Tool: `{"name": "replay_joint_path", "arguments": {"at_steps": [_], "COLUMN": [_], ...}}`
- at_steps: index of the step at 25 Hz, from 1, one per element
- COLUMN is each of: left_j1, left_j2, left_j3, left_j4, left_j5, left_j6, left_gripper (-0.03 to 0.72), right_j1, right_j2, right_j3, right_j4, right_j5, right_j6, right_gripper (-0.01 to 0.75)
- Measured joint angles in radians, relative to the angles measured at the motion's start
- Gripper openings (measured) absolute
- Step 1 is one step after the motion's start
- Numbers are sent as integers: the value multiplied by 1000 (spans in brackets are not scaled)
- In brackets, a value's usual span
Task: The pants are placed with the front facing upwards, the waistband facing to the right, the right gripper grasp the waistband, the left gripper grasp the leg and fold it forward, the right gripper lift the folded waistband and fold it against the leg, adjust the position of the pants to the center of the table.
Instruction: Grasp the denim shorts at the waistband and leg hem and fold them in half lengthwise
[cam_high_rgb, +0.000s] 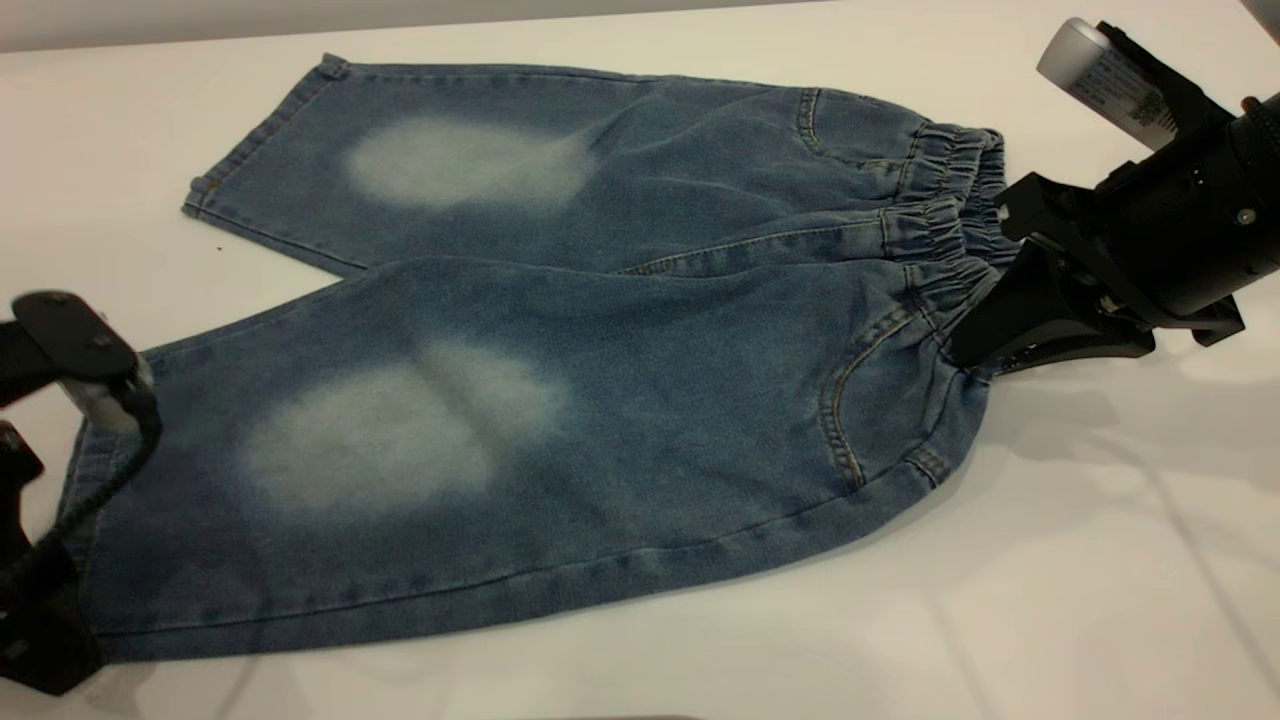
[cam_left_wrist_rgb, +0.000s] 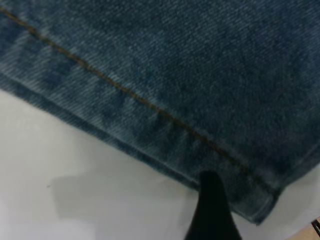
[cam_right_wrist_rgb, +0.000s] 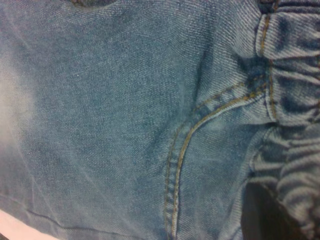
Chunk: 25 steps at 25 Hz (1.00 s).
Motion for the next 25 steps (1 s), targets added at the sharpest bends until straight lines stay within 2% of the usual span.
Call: {"name": "replay_joint_path", "arguments": {"at_steps": [8, 10, 16, 18, 21, 25], "left_j1": [-15, -18, -22, -26, -28, -29], "left_j2": [21, 28, 36, 30, 10, -93], "left_j3": [-1, -3, -10, -11, -10, -8], "left_j4": [2, 7, 14, 14, 8, 5], "left_j5": [-24, -29, -48, -51, -36, 43], "left_j6": [-2, -3, -3, -3, 0, 0], "left_gripper": [440, 393, 128, 76, 55, 54], "right_j1": [0, 0, 0, 0, 0, 0], "right_j2": [0, 0, 0, 0, 0, 0], "right_j3": [0, 0, 0, 0, 0, 0], "right_j4": [1, 2, 3, -5, -14, -51], "right_j5": [0, 0, 5, 15, 45, 107], "right_j6": [0, 0, 0, 0, 5, 70], "right_gripper": [59, 60, 62, 61, 61, 62]}}
